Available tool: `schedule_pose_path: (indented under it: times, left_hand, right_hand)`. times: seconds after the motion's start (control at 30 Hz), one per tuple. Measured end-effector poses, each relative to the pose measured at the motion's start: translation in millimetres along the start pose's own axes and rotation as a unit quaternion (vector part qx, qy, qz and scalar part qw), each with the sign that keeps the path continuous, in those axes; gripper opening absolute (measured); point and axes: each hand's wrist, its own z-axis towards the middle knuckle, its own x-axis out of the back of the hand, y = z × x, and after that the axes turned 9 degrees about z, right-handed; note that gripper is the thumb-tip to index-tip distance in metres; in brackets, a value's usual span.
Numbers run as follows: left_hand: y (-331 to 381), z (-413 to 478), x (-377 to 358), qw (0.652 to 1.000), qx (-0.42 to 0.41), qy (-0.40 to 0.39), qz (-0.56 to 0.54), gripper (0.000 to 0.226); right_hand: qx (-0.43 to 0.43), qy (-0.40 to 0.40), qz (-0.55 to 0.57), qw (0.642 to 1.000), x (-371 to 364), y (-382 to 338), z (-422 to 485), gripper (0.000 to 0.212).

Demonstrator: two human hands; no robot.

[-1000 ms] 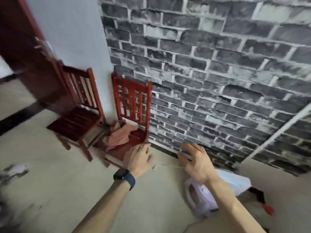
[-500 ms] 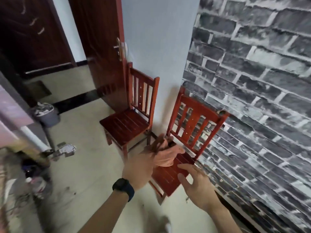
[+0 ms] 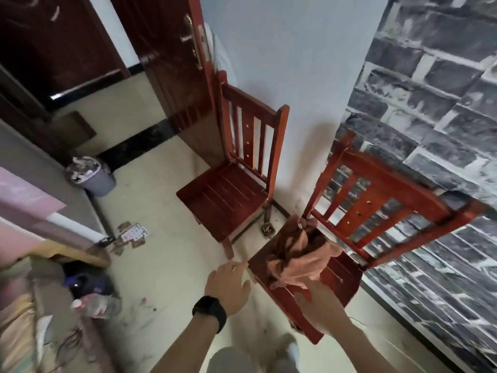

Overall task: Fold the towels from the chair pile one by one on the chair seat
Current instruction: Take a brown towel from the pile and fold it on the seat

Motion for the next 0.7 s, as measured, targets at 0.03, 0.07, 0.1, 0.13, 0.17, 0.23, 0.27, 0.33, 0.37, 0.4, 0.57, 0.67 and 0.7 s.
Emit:
schedule_pose_path:
  times: [0.03,0.07,0.1,0.13,0.17,0.23,0.27,0.33,0.37,0.4,0.57,0.67,0.7]
  left_hand:
    - [-6,12,-1,1.0,0.002,-0.024,0.005,0.053]
    - [-12,25,-2,0.999,0.001,-0.049,0.008,0.051]
    - [-18,40,-4,0.997,-0.003,-0.072,0.012,0.05]
    - [-25,57,-7,0.995,-0.011,-0.094,0.019,0.048]
    - [-33,75,-11,0.993,-0.022,-0.116,0.029,0.046]
    - [-49,116,-22,0.986,-0.04,-0.155,0.042,0.043]
    - [-57,137,-28,0.982,-0.049,-0.173,0.054,0.043]
    - [-74,183,-43,0.973,-0.062,-0.211,0.074,0.046]
    - [-81,208,-50,0.968,-0.067,-0.224,0.087,0.047]
    - [-88,234,-58,0.965,-0.07,-0.231,0.098,0.048]
    - [-110,341,-100,0.974,-0.065,-0.18,0.125,0.058]
    - [-120,386,-122,0.976,-0.089,-0.131,0.153,0.069]
    - [-123,399,-128,0.974,-0.102,-0.114,0.168,0.073]
  right_hand:
    - [-0.025,-0.016,-0.01,1.0,-6,5,14,0.038]
    - [-0.047,-0.026,-0.014,0.998,-12,10,29,0.04]
    - [-0.066,-0.03,-0.014,0.997,-18,12,42,0.039]
    - [-0.088,-0.032,-0.006,0.996,-23,15,56,0.037]
    - [-0.114,-0.033,0.006,0.993,-29,18,70,0.034]
    - [-0.178,-0.025,0.045,0.983,-41,24,96,0.031]
    - [-0.216,-0.01,0.075,0.974,-49,30,110,0.027]
    - [-0.28,0.037,0.159,0.946,-63,37,133,0.012]
    - [-0.313,0.058,0.198,0.927,-69,40,146,0.014]
    - [-0.346,0.075,0.242,0.904,-77,47,161,0.014]
    - [-0.461,0.106,0.335,0.815,-141,124,219,0.03]
    - [-0.494,0.236,0.411,0.729,-147,116,244,0.038]
    - [-0.497,0.287,0.422,0.702,-149,117,251,0.04]
